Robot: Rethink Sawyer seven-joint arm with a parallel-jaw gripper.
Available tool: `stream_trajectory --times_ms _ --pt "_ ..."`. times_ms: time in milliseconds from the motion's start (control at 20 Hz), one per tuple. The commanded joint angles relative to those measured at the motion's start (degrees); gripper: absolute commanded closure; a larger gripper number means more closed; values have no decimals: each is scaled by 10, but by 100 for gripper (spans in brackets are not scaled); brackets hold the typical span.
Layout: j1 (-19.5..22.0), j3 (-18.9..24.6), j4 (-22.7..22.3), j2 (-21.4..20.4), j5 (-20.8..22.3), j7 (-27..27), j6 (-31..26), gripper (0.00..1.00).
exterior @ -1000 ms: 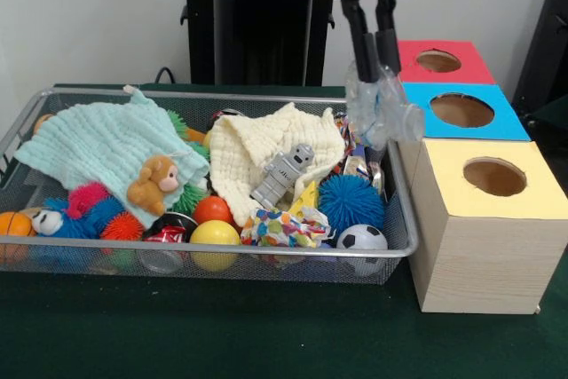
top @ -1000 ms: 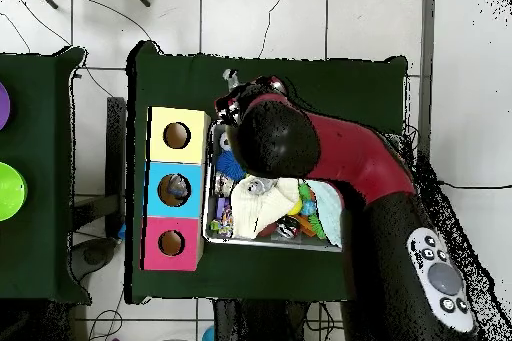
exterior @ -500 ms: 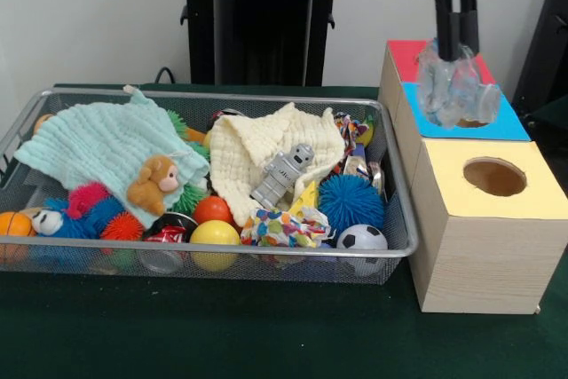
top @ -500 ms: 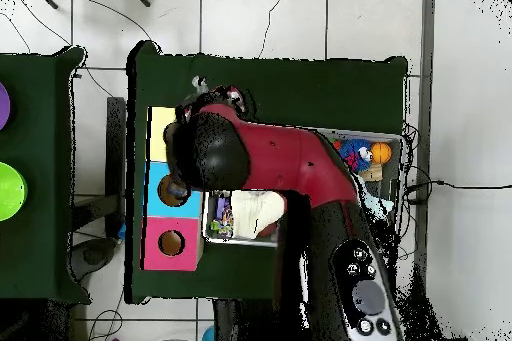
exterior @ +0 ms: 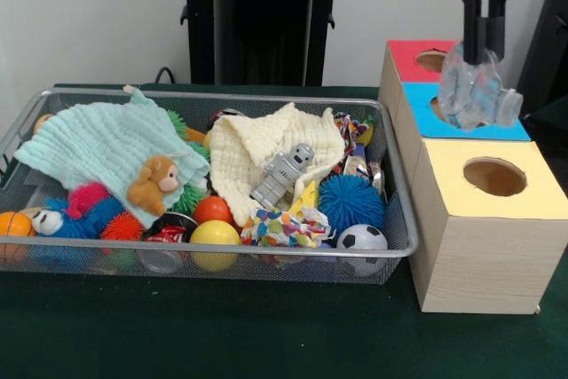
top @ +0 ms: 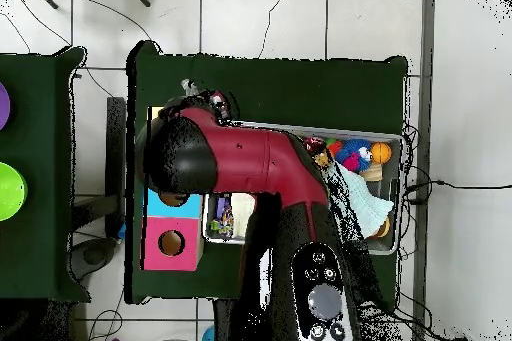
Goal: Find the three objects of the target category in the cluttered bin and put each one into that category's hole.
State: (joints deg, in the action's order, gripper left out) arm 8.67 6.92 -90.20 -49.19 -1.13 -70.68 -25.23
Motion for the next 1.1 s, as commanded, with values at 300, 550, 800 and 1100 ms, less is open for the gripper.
stream_trajectory --times_ms 300,550,800,1100 --pt "-15 -79 -8 55 1 -165 46 100" --pt "-10 -74 -21 56 -8 -156 64 100" --pt "-17 -80 -22 57 -14 -158 74 100" --pt "-23 -78 -31 60 -30 -166 77 100"
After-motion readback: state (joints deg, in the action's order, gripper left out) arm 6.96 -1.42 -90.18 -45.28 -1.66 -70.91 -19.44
